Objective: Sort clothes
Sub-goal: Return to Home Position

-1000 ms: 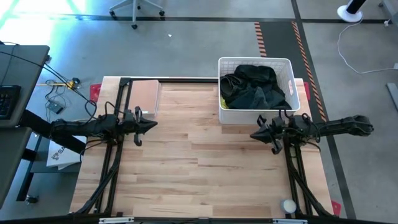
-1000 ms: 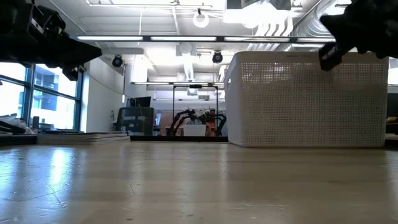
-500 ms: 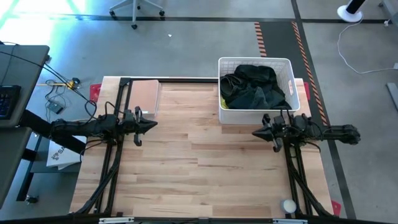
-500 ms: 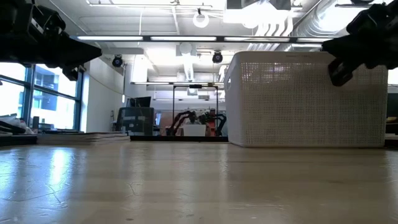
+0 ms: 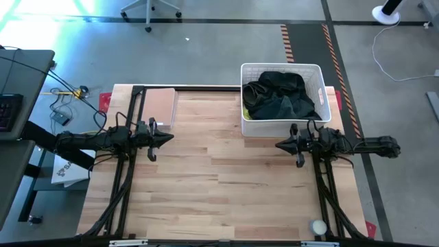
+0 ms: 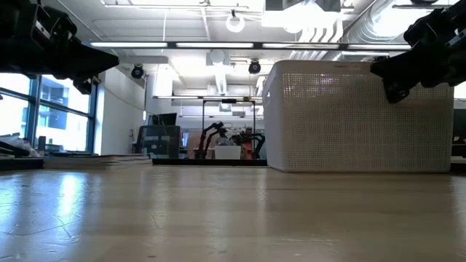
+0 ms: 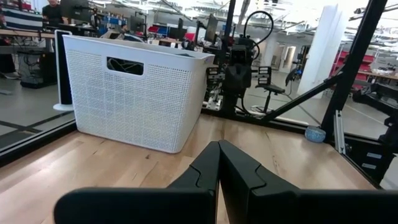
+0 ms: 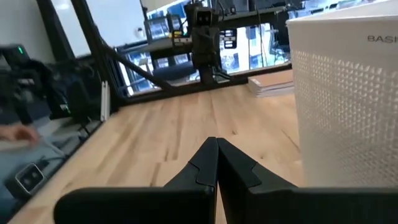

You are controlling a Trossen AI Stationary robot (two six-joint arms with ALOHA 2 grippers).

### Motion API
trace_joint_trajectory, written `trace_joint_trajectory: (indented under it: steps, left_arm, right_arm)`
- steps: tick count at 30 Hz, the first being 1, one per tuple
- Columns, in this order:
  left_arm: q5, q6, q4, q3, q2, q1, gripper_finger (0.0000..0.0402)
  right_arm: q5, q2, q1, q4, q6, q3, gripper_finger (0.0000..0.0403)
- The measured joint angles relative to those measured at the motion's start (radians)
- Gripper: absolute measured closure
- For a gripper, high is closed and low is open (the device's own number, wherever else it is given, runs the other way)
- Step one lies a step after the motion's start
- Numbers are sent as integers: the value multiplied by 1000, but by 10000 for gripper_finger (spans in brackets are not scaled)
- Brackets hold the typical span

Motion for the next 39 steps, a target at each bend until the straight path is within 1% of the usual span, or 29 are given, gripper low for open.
trace_joint_trajectory:
  steps: [3,20,26,39]
  left_arm:
    - [0,0,1,0,0,0,397]
    - [0,0,3,0,0,0,397]
    - [-3,0,2,0,-10,-16,397]
    - [0,0,2,0,-11,-19,397]
  right_arm:
    - [3,14,0,0,-44,0,403]
    - [4,17,0,0,-42,0,403]
    - [13,-66,39,2,-40,0,403]
    - [10,-60,46,2,-41,0,403]
